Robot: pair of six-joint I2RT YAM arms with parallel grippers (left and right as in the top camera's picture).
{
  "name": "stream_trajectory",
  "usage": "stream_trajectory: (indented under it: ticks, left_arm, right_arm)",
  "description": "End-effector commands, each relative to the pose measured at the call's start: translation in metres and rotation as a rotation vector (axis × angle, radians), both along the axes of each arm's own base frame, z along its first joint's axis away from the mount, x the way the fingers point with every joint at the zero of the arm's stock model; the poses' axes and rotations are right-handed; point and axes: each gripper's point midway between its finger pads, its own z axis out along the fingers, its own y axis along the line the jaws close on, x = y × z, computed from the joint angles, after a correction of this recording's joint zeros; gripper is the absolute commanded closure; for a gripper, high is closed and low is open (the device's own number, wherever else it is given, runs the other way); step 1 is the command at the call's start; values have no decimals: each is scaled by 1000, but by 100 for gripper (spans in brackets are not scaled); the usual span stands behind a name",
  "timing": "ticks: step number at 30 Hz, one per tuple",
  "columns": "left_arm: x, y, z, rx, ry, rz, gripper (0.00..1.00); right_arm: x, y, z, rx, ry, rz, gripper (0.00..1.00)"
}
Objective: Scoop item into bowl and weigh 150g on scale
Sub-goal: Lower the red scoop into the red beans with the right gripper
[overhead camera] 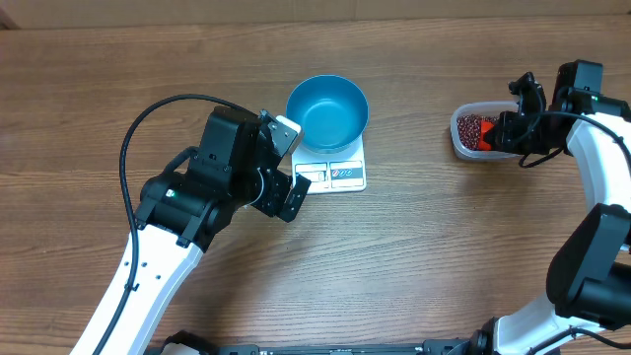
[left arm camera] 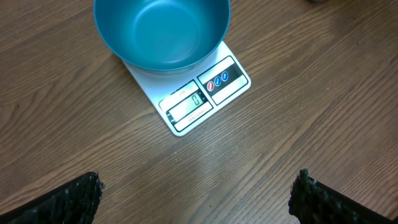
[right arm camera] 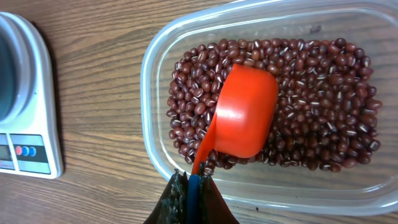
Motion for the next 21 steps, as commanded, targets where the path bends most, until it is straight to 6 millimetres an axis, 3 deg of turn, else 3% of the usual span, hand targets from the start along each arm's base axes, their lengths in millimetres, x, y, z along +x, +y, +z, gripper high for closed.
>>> stream_trajectory:
  ticks: [1, 10, 21]
  left_arm:
    - [-2, 0, -2, 0, 3, -20, 0]
    - [-2, 0, -2, 0, 3, -20, 0]
    - [-2, 0, -2, 0, 3, -20, 0]
  right_arm:
    - [1, 15, 1, 122, -17, 27, 96]
    - [-2, 0, 1, 125, -15, -13, 97]
    - [1, 3, -8, 160, -2, -9, 96]
